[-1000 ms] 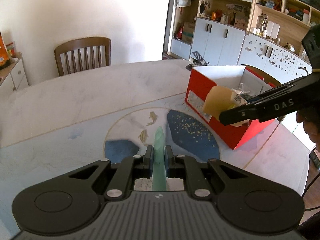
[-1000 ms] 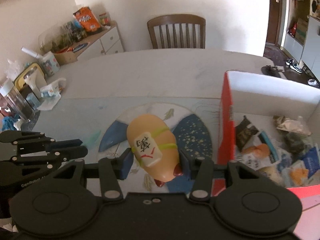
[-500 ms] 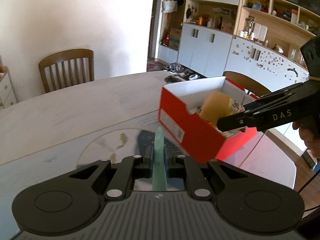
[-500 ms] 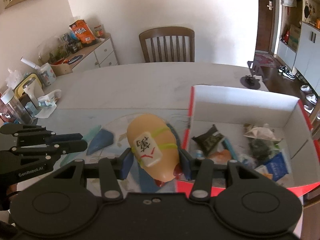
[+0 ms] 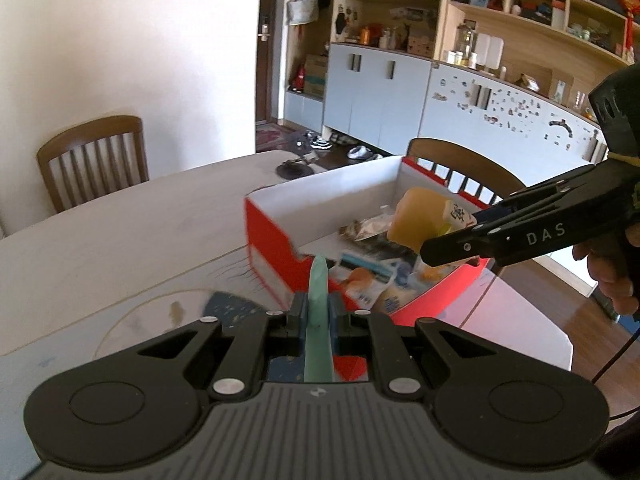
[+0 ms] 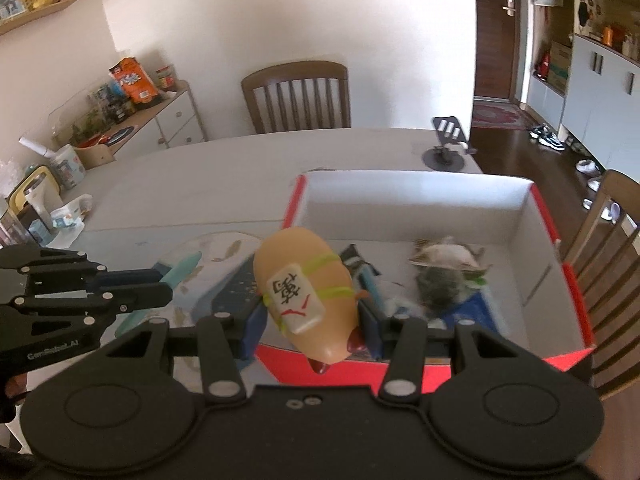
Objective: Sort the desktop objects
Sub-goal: 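Carry pig toy with right gripper and green strip with left gripper into box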
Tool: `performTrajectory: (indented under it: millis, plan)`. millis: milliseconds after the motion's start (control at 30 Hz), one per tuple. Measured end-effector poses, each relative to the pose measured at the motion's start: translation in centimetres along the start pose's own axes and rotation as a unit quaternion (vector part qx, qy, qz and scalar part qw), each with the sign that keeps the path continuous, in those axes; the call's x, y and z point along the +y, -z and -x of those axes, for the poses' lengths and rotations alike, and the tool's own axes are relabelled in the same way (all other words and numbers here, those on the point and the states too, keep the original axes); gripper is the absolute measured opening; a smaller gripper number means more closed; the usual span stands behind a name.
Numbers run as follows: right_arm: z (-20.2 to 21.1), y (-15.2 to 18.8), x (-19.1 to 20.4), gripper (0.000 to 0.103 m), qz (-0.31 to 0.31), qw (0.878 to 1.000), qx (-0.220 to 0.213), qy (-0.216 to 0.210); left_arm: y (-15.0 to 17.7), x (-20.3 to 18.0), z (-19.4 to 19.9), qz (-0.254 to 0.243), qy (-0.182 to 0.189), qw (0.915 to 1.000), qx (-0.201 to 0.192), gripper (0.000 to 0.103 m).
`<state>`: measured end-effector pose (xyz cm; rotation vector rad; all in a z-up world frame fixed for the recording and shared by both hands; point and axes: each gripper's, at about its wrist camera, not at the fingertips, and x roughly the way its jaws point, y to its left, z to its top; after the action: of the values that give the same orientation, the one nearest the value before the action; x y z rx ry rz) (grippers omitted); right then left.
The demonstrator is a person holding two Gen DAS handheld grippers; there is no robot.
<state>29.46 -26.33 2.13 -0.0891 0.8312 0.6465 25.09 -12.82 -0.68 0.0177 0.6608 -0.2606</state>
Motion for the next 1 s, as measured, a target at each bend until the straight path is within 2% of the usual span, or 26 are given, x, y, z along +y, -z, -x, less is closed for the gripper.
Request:
performTrajectory:
  millis: [567,800,1000]
  plan:
    - [0.8,-0.2,-7.2,0.049,-0.021,0.999,-0.006,0.033,-4.6,-4.5,-6.6,-0.050,0.020,0.9986,0.003,0.010]
    - [0.3,-0.5,-8.8,0.049,-0.024,0.999,-0.003,0.033,-5.8,-4.7,-8.8,-0.070,0.016,0.9973,0.012,0.010]
    - [-0.5,-0.8,-9.1,0.049,-0.014,0.999,0.007,0.028,-7.0,-4.1,-11.1,-0.068,0.020,0.9970,0.030,0.010]
